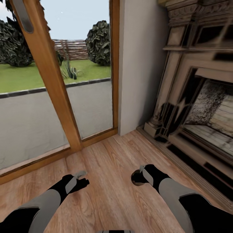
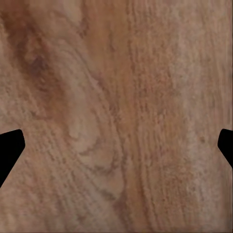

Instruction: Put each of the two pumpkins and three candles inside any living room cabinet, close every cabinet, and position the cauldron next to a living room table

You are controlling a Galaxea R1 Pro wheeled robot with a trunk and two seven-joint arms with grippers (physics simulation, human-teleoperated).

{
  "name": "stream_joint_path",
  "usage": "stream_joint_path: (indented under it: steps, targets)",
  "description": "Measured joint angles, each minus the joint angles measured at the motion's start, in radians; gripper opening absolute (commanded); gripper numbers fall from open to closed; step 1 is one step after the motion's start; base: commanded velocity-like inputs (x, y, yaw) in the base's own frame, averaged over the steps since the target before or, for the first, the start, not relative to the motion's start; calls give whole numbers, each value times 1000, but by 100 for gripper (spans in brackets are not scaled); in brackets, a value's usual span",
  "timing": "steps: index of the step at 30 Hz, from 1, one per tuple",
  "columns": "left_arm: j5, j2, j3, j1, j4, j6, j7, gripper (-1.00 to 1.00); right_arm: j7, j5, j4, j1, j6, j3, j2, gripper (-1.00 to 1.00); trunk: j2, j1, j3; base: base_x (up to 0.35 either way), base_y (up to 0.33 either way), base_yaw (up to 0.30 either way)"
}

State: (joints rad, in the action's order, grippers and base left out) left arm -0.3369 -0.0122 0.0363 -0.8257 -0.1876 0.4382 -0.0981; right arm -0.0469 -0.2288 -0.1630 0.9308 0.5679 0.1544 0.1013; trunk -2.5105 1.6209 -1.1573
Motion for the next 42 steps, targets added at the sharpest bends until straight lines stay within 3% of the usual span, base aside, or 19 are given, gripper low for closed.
stream_joint_path:
  steps: [9, 20, 42]
  targets:
    - [0, 0, 0, 0, 5, -1, -1, 100, -2, 0, 0, 0, 0, 0, 0, -100, 2, -4, 35, -1, 0, -295]
    - [0, 0, 0, 0, 9, -1, -1, 100, 2, 0, 0, 0, 1, 0, 0, -100, 5, -9, 77, 0, 0, -98]
    - [3, 3, -1, 0, 13, -2, -3, 100, -1, 0, 0, 0, 49, -1, 0, -100, 10, -19, 163, 0, 0, -289]
